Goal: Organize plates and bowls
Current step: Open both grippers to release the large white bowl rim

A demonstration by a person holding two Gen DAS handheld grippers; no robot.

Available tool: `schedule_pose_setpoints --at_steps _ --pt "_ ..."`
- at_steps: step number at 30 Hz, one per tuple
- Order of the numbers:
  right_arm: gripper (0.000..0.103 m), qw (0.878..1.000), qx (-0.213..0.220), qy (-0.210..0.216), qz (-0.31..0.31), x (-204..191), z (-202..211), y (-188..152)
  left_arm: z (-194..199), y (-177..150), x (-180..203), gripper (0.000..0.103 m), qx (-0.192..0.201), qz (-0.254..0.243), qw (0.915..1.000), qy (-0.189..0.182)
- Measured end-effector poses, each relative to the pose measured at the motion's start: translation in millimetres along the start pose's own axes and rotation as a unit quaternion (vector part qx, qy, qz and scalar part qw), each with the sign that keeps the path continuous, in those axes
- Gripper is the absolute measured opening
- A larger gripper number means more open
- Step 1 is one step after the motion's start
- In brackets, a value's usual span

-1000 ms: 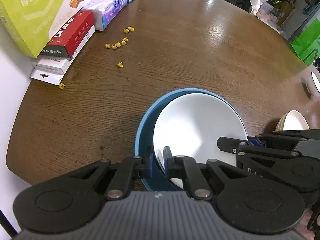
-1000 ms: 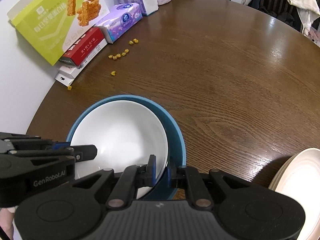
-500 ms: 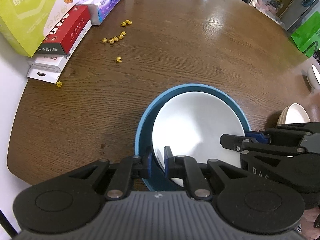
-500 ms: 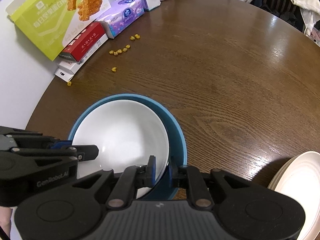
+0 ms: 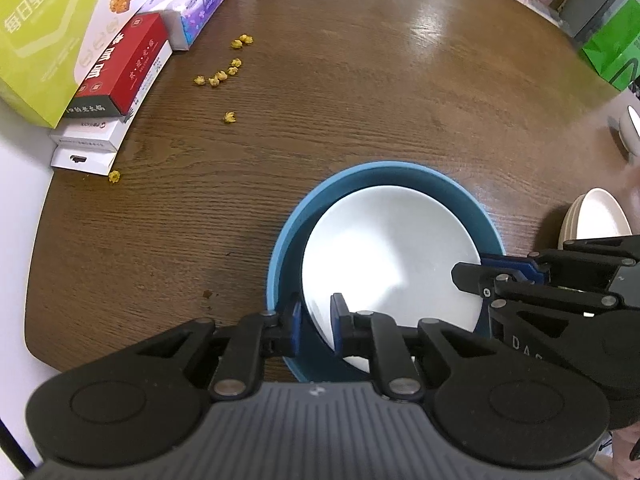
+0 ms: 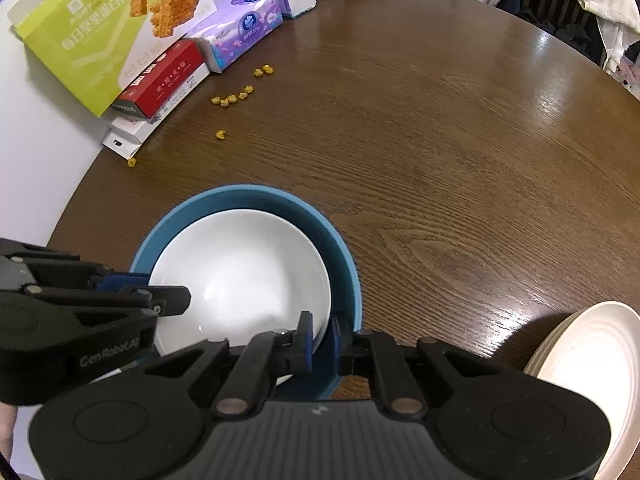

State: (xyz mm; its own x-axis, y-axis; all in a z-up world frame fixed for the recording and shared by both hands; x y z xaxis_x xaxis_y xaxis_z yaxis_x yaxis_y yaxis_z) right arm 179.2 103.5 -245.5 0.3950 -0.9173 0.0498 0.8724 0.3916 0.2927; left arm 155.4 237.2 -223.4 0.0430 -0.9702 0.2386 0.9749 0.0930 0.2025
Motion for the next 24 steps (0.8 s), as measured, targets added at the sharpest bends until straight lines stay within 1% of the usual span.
schedule_pose_setpoints --at_steps 1,4,7,12,14,15,17,18,20,22,24 --pt "0.009 1.000 -0.001 0.000 0.000 -0.3 -0.1 0.2 -0.3 0.2 0.3 0.017 -0.001 -0.001 1.0000 0.000" --pt "0.010 1.000 -0.004 0.001 -0.004 0.4 -0.2 0.9 0.5 0.7 2.4 0.029 0.001 -0.003 1.0000 -0.005" --pt "0.013 1.000 -0.006 0.009 -0.010 0.7 1.2 0.9 1.6 0.8 3.2 0.032 0.004 -0.001 0.9999 -0.011" --pt "0.014 1.000 0.000 0.018 -0.021 3.4 9.4 1.9 10.2 2.5 0.5 0.040 0.018 0.015 0.9993 -0.029" --pt "0.019 0.999 0.009 0.028 -0.028 6.0 16.4 3.1 17.4 4.6 2.3 0.052 0.032 0.016 0.9986 -0.038" --pt "0.020 0.999 0.014 0.035 -0.032 7.7 20.0 4.0 21.4 5.8 4.0 0.054 0.039 0.015 0.9982 -0.043" --pt "0.026 0.998 0.024 0.048 -0.043 12.7 27.4 5.3 28.7 8.1 6.8 0.061 0.050 0.012 0.9978 -0.043" --pt "0.029 0.997 0.029 0.048 -0.050 16.5 31.2 5.5 32.1 9.2 7.8 0.063 0.056 0.011 0.9974 -0.044" --pt "0.045 0.996 0.042 0.046 -0.061 26.4 38.9 5.0 38.6 10.4 9.7 0.068 0.067 0.011 0.9966 -0.048" --pt "0.049 0.995 0.053 0.048 -0.074 37.2 45.2 3.4 44.7 10.5 11.1 0.072 0.079 0.010 0.9957 -0.049" --pt "0.053 0.993 0.063 0.042 -0.090 52.1 51.2 0.6 52.6 10.9 13.8 0.080 0.096 0.010 0.9940 -0.052"
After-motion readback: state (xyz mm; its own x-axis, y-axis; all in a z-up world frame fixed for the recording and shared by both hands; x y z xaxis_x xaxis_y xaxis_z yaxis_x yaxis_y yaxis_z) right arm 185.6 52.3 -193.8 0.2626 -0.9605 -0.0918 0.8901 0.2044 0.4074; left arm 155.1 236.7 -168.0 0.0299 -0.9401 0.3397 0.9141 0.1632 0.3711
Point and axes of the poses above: each gripper's, at about its wrist camera, not at the fingertips, and z roughly against the way its jaws point, x to its right, y to its top, the point moved 7 cm from there along -z, roughly the way its jaws point, and after that the axes turned 8 degrees about -y, right-handed, at the moved point
